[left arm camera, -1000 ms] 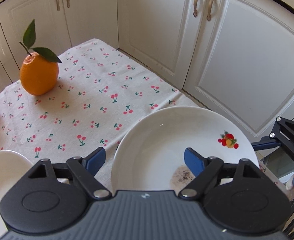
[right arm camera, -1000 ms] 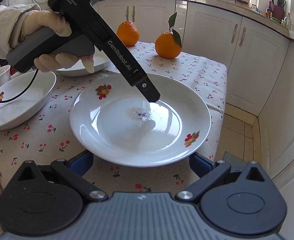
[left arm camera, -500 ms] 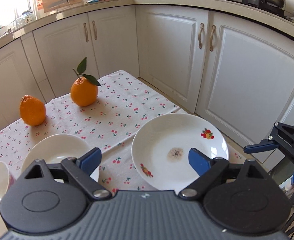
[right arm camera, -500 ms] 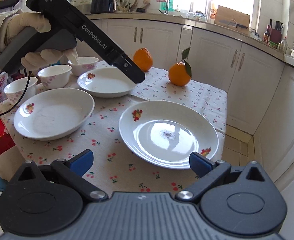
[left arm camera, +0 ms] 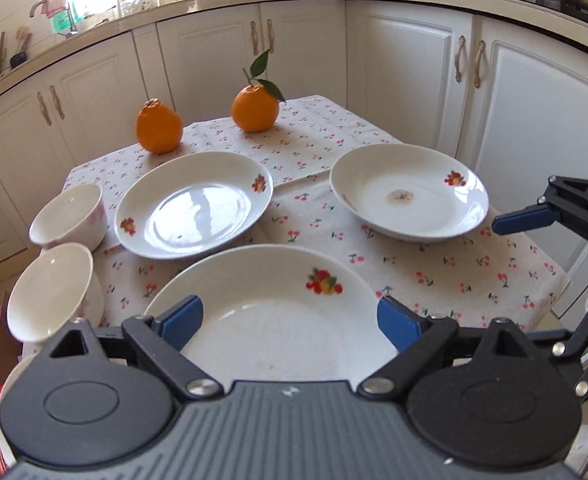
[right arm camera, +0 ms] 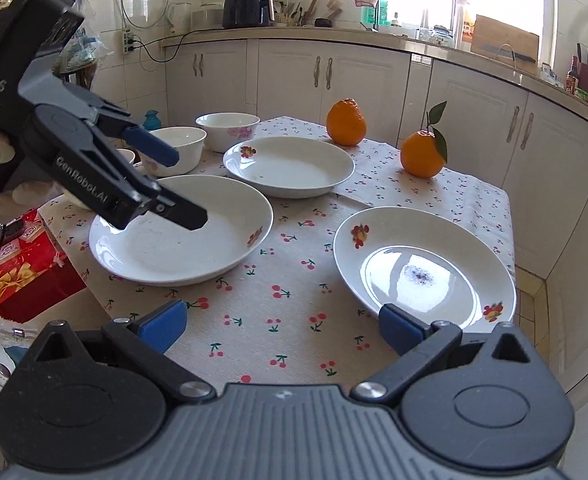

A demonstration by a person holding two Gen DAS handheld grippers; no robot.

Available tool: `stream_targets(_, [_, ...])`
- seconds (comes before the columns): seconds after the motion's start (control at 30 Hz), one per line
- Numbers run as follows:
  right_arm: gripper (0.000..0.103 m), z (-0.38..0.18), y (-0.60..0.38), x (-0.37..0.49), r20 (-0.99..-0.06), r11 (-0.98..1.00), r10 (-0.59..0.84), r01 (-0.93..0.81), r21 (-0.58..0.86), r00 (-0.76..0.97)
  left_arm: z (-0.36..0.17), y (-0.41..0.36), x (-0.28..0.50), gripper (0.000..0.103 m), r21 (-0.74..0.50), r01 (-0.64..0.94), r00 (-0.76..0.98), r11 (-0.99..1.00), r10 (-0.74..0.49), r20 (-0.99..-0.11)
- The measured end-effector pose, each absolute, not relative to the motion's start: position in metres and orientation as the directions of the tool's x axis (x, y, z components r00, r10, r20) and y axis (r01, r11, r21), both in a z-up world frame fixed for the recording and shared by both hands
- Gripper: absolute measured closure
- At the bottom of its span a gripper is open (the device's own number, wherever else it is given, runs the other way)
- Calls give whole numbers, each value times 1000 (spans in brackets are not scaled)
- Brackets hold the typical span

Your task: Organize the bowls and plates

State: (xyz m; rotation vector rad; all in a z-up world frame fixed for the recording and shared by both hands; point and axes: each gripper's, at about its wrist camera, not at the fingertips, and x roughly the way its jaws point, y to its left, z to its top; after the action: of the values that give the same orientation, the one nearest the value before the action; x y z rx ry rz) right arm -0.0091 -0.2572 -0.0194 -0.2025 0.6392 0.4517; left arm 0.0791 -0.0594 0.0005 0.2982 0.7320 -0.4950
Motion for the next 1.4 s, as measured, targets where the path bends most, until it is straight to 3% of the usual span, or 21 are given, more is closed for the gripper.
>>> stream_targets(0.2, [0,-21,-240,-5,-632,855,374,-517,-50,679,-11,-35,64,9,129,487,657,864,-264,-706])
stream_targets(1.0, [0,-45,-197,24,-701,766,441,-642,-31,561,-14,-8,96,9,113,470,637,876,-248,-730])
stream_targets(1.4, [0,-65,-189,32,-676,735,483,-677,-33,557,-24,-11,146,9,31,474,514,880,-248,-821])
